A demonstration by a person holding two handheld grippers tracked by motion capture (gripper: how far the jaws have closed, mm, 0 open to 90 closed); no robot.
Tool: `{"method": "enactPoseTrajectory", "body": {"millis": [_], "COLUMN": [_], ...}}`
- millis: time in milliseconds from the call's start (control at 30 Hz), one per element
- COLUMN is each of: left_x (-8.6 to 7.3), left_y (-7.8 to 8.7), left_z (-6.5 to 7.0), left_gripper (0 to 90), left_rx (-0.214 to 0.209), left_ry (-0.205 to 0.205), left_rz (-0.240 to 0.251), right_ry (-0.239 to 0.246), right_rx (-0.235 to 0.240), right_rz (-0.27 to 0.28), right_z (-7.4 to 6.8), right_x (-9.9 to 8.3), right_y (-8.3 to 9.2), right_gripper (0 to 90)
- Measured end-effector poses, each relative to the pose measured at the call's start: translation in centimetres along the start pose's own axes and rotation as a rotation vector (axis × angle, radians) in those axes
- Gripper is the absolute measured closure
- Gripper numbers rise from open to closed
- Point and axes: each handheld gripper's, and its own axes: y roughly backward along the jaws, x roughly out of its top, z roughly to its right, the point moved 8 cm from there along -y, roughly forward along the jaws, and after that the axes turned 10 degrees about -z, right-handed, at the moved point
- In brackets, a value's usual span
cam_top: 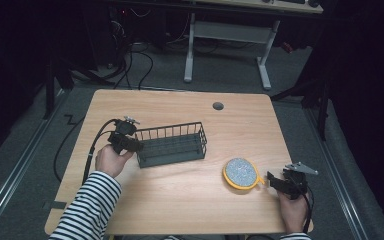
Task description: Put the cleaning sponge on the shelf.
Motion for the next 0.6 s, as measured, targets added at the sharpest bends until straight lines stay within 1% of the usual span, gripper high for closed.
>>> {"method": "enactPoseTrajectory", "body": {"millis": [100, 367, 467, 600], "left_x": [-0.5, -1.7, -2.1, -2.7], "left_y": [0.2, 0.6, 0.7, 1.0], "left_z": [0.3, 1.3, 1.5, 2.0], "left_gripper": [64.2, 64.2, 64.3, 64.6], "left_rx": [-0.001, -0.022, -0.019, -0.017], "left_ry": [-0.015, -0.028, -0.037, -0.057], "left_rz": [0.001, 0.027, 0.040, 0.038], "right_ry": [0.000, -0.001, 0.000, 0.000], "right_rx": [0.000, 0.001, 0.000, 0.000], "right_rz": [0.000, 0.000, 0.000, 0.000], "right_z": [0.0, 0.0, 0.0, 0.0], "right_x": [0.0, 0.0, 0.0, 0.0], "right_y": [0.0, 0.0, 0.0, 0.0], "right_gripper": [33.0, 32.9, 32.9, 33.0]}}
